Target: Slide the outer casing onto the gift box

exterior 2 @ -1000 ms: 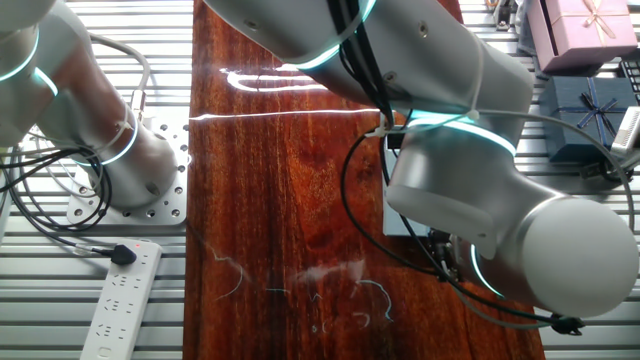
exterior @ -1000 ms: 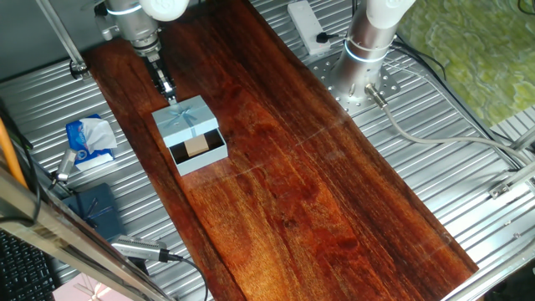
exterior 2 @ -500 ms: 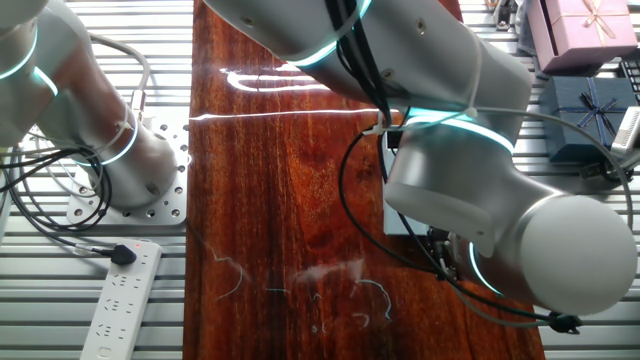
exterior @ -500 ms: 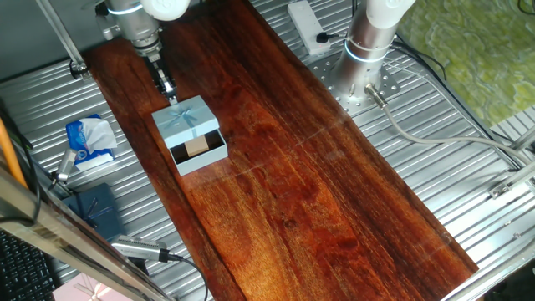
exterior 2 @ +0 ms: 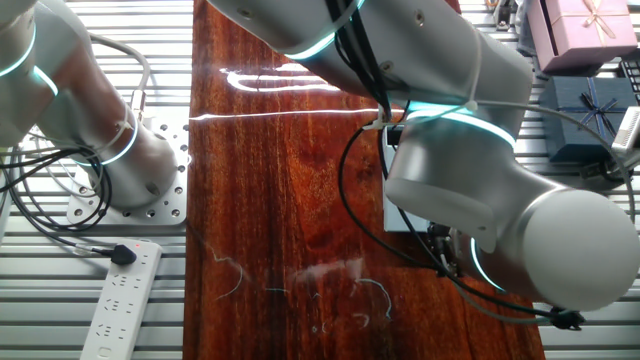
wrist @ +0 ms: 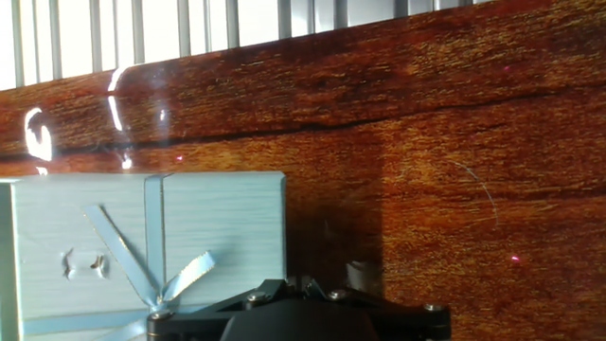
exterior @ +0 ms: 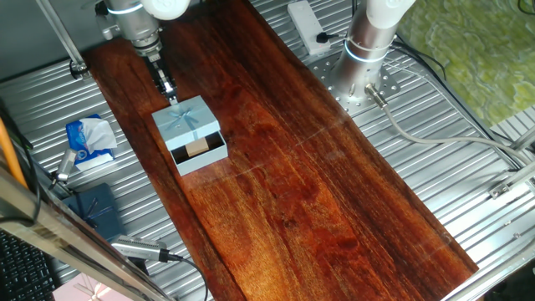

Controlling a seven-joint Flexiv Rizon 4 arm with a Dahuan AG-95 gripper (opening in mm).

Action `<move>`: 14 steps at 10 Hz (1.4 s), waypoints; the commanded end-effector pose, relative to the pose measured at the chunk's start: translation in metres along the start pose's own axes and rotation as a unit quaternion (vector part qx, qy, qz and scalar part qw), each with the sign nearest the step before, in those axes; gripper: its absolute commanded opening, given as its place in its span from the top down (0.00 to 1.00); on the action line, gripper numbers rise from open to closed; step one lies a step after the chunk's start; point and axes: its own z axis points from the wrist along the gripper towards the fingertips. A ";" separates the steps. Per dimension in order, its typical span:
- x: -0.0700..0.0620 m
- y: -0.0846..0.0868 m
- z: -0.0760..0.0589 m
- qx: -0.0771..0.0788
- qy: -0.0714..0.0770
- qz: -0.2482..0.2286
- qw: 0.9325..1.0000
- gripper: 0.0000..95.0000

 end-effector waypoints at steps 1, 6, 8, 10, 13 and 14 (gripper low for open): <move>-0.001 0.004 0.001 0.001 0.000 0.003 1.000 1.00; -0.001 0.011 -0.001 0.001 0.003 0.006 1.000 1.00; -0.001 0.014 0.001 0.003 0.003 0.008 1.000 1.00; -0.001 0.017 0.001 0.003 0.003 0.010 1.000 1.00; 0.000 0.020 -0.001 0.003 0.007 0.009 1.000 1.00; 0.000 0.021 -0.001 0.003 0.008 0.010 1.000 1.00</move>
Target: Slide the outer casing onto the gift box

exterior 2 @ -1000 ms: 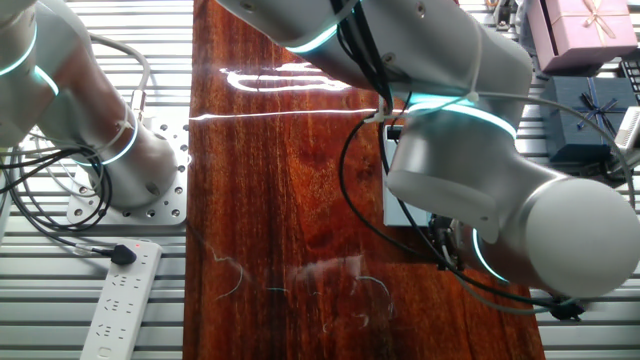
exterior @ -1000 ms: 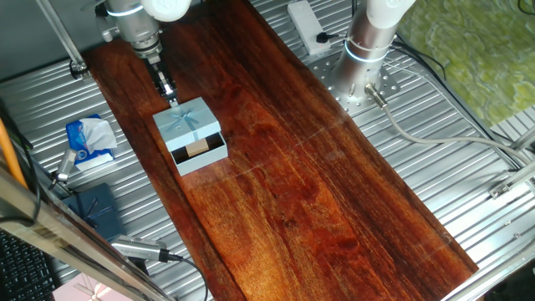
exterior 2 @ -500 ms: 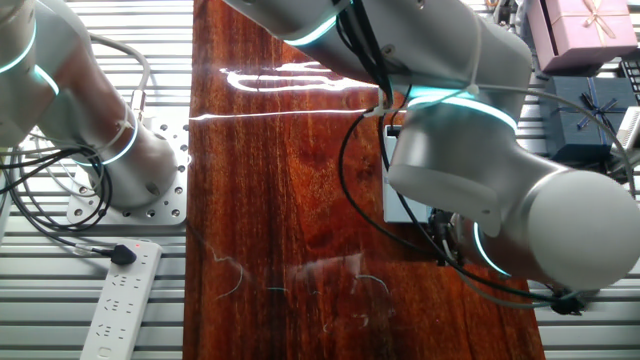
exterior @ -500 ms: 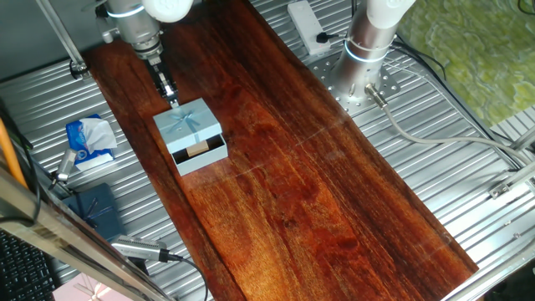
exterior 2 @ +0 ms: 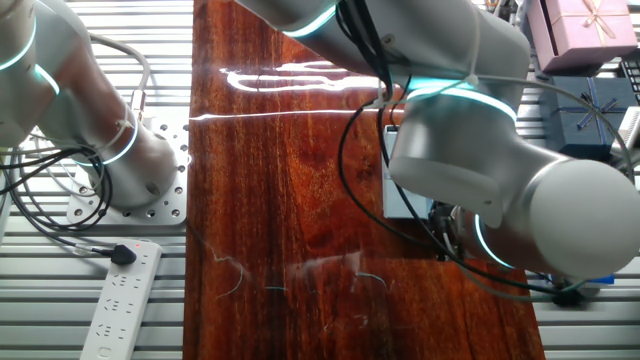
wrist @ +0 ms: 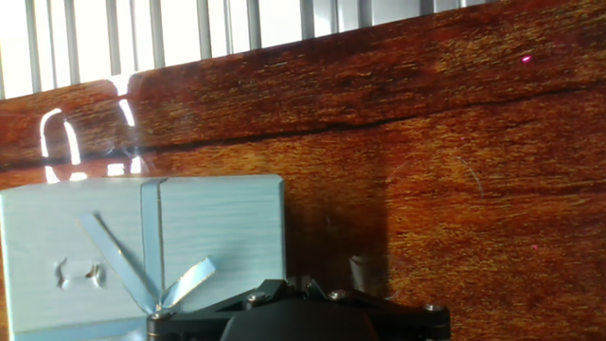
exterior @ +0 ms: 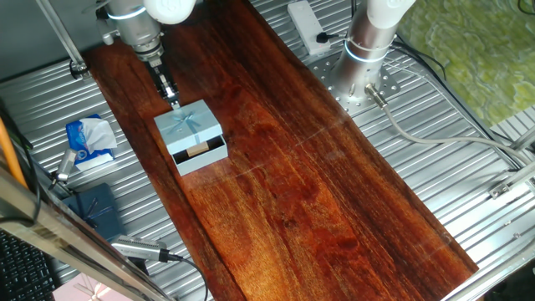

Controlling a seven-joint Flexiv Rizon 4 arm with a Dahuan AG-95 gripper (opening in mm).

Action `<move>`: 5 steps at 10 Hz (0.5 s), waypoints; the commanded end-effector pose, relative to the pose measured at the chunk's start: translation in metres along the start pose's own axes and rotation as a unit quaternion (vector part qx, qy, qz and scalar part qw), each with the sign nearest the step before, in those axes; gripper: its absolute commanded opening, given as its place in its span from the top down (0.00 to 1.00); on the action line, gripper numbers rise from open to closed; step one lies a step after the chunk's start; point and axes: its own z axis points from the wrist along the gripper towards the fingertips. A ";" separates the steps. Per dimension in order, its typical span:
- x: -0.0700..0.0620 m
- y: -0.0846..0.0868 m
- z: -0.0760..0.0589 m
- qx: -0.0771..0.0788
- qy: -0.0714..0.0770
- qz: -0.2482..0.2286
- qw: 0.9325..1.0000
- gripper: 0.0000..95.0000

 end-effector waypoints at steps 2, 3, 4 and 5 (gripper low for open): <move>-0.001 0.003 0.002 0.002 0.000 0.003 1.000 1.00; -0.001 0.004 0.002 0.002 0.001 0.003 1.000 1.00; -0.001 0.005 0.001 0.002 0.002 0.003 1.000 1.00; -0.001 0.005 0.001 0.003 0.002 0.003 1.000 1.00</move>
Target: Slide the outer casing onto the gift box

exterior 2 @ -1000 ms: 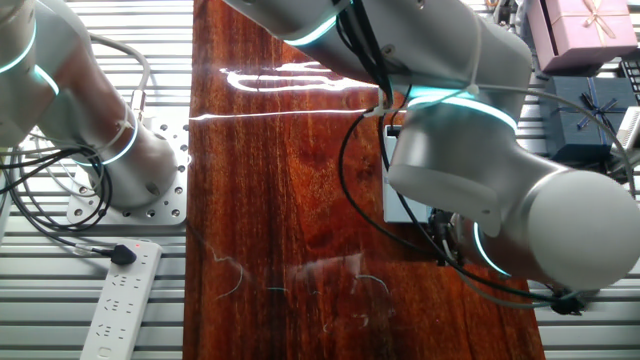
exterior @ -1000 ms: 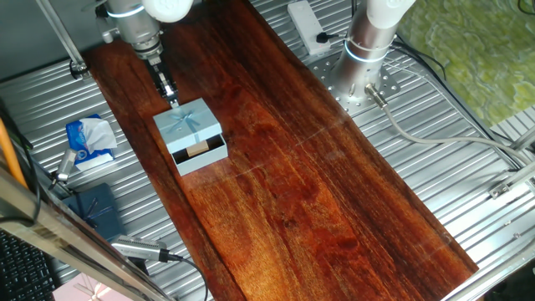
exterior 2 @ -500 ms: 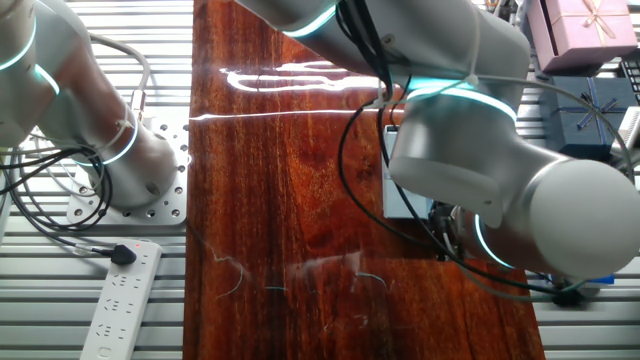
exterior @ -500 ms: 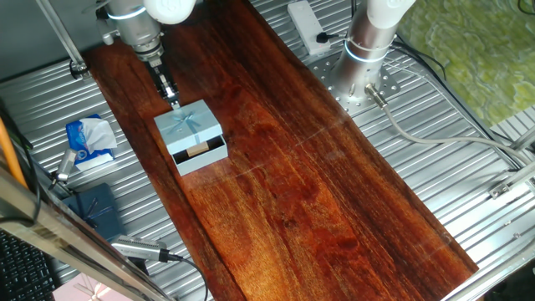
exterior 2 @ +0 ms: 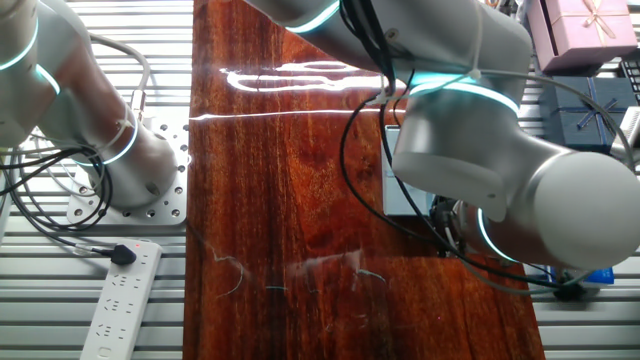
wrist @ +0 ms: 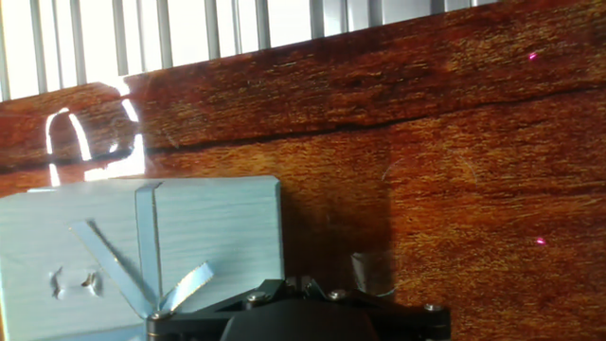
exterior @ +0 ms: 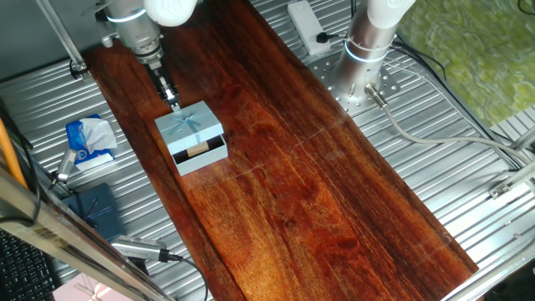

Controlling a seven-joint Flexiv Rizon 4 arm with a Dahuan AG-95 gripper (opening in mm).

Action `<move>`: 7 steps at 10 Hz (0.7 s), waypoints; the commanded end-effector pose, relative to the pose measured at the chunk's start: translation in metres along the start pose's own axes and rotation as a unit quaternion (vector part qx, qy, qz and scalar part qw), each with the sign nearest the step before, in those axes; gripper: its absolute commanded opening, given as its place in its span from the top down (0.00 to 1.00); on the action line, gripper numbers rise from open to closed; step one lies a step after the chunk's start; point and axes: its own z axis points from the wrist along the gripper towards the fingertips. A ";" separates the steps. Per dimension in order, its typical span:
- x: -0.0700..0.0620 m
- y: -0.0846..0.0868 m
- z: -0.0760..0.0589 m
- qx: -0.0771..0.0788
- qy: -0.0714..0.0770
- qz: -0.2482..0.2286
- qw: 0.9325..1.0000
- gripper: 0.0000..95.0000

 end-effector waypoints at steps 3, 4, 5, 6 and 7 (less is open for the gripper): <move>0.000 0.002 -0.002 0.000 0.003 0.000 1.000 1.00; 0.000 0.003 -0.002 0.000 0.004 0.001 1.000 1.00; 0.000 0.004 -0.001 0.000 0.004 0.002 1.000 1.00; 0.000 0.004 -0.001 0.000 0.004 0.002 1.000 1.00; 0.000 0.007 -0.001 0.000 0.003 0.004 1.000 1.00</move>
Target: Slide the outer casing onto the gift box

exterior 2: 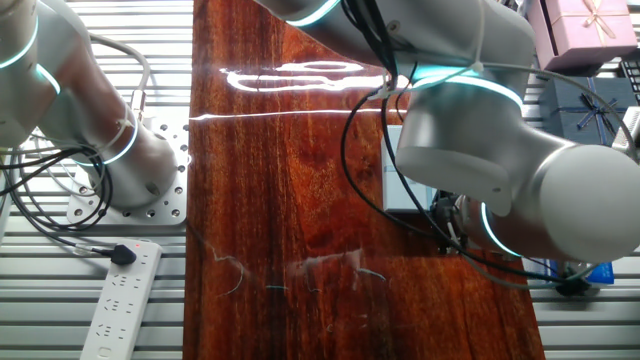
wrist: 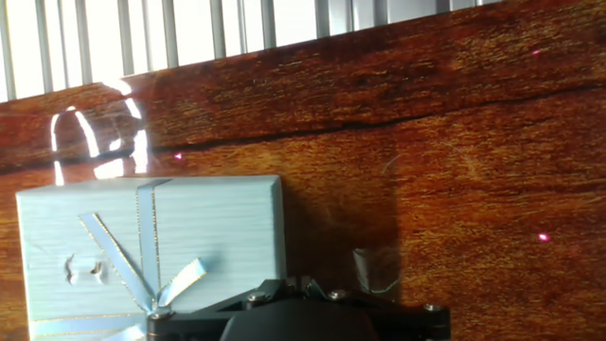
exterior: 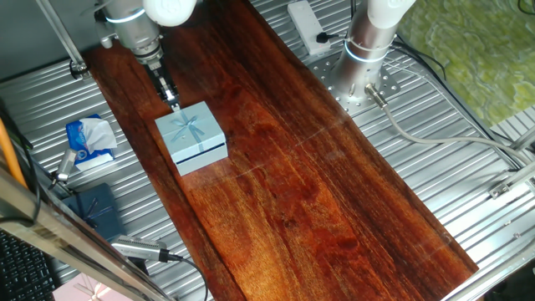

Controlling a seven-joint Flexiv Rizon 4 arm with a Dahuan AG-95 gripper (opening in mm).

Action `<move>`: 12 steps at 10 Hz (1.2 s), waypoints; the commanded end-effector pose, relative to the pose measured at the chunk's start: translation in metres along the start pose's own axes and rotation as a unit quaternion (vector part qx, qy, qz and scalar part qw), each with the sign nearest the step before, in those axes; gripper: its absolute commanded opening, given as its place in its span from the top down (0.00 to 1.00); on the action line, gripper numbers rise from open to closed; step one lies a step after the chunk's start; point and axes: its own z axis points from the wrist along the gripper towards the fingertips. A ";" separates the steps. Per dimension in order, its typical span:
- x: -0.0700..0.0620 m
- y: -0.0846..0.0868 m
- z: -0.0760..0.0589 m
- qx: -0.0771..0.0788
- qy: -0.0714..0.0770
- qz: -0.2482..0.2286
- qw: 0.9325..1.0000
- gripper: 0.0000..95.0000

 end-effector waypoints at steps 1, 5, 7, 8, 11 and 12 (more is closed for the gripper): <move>0.000 0.001 0.000 0.000 -0.001 0.003 1.000 1.00; 0.001 0.007 -0.001 0.001 0.001 0.008 1.000 1.00; 0.001 0.008 -0.001 0.001 0.001 0.009 1.000 1.00; 0.001 0.009 -0.001 0.001 0.001 0.010 1.000 1.00; 0.002 0.013 -0.001 0.001 0.002 0.014 1.000 1.00; 0.002 0.015 -0.001 0.003 0.003 0.014 1.000 1.00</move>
